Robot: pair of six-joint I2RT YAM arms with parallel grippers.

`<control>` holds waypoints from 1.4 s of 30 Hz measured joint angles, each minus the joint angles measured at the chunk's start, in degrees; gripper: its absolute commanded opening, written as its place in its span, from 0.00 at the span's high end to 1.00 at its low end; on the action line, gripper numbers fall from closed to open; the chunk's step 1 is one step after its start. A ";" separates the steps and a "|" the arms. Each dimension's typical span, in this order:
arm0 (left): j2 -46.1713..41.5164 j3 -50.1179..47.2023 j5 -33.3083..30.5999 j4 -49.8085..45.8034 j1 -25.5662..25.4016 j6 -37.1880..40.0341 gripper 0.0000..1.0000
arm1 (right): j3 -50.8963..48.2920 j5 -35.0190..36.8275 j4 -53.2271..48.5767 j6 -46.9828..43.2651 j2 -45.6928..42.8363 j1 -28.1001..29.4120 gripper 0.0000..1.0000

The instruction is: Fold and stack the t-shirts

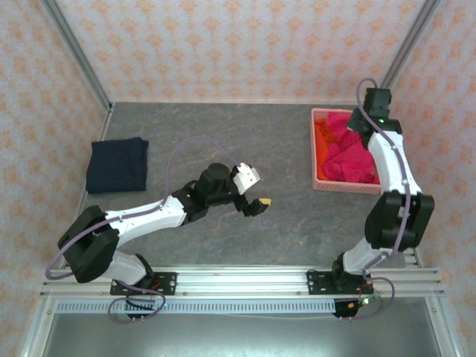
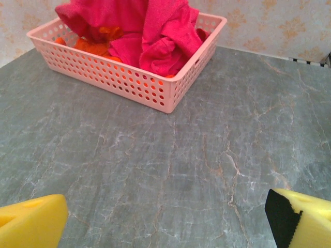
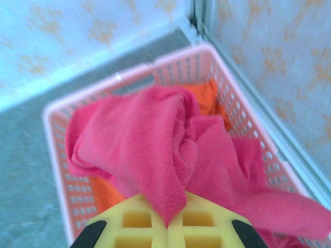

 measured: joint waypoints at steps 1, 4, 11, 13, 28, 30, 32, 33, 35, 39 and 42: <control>0.00 0.02 -0.20 0.39 0.00 -0.35 0.00 | 0.04 -0.55 0.02 0.00 -2.08 0.15 1.00; 0.00 -0.02 -1.16 1.25 0.02 -1.33 0.00 | 0.87 -1.75 -0.09 -0.13 -6.05 1.33 1.00; -0.63 -2.16 -3.37 3.80 1.62 -3.48 0.00 | 10.82 -3.72 -4.20 -2.03 -9.53 11.30 1.00; -1.49 -3.50 -4.02 4.28 3.06 -4.24 0.00 | 14.14 -4.26 -5.22 -2.43 -9.99 15.10 1.00; -24.02 -16.94 -13.42 -0.15 14.84 -5.79 0.00 | 23.37 -20.15 -9.97 -3.06 -5.44 30.18 1.00; -28.17 -18.53 -14.78 -2.51 15.89 -5.79 0.00 | 22.91 -19.96 -10.32 -3.02 -1.46 30.16 1.00; -31.61 -19.96 -16.61 -4.94 16.52 -6.38 0.00 | 22.93 -19.85 -10.32 -2.86 2.95 30.18 0.60; -33.07 -20.61 -17.68 -6.05 16.70 -7.17 0.00 | 22.91 -19.37 -10.25 -2.54 5.70 30.16 0.34; -34.95 -21.59 -18.93 -7.76 16.96 -9.20 0.00 | 22.97 -17.64 -9.88 -2.14 10.67 30.14 0.13; -34.73 -22.03 -21.05 -10.54 17.33 -14.91 0.00 | 24.15 -10.86 -10.54 -2.19 18.82 29.92 0.07; -30.34 -21.05 -21.09 -11.32 17.33 -19.34 0.00 | 23.06 -6.36 -10.67 -2.14 19.30 29.55 0.07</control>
